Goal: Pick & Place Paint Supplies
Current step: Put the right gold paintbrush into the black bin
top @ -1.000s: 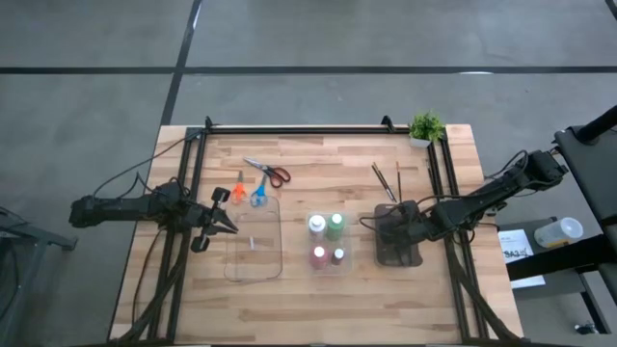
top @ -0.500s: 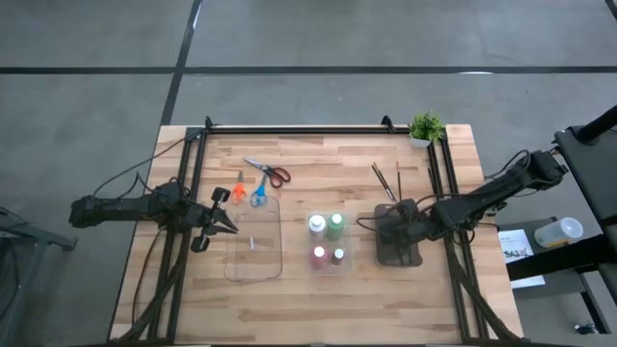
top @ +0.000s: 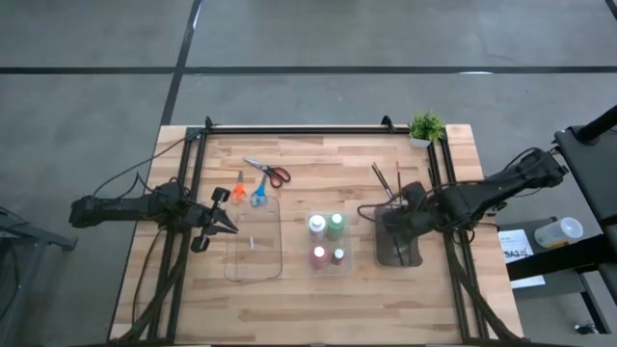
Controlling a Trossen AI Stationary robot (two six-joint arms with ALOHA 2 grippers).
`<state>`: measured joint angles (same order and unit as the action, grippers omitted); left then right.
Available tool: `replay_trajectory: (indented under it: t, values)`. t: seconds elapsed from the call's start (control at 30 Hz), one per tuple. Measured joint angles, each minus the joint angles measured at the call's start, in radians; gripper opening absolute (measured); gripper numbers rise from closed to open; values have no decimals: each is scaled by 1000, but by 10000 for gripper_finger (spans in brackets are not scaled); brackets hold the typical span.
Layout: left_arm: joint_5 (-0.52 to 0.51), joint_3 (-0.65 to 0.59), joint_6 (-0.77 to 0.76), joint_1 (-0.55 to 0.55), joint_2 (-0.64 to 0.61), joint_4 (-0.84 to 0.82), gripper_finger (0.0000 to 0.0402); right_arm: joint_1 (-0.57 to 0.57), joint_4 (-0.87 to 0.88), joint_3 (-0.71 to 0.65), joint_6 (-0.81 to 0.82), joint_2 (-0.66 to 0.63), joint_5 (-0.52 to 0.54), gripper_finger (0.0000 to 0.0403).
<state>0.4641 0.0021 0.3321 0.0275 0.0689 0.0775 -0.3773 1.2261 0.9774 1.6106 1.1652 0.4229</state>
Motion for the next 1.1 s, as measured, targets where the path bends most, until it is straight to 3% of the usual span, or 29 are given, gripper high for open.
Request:
replay_trajectory:
  t: [0.2,0.53,0.73,1.1]
  values:
    - [0,0,0,0,0,0,35,93,190,90,-18,0,63,109]
    - [0,0,0,0,0,0,35,405,68,51,-350,0,75,109]
    - [0,0,0,0,0,0,35,617,-114,-42,-562,2,-38,109]
    - [0,0,0,0,0,0,36,938,-327,-193,-779,2,-218,109]
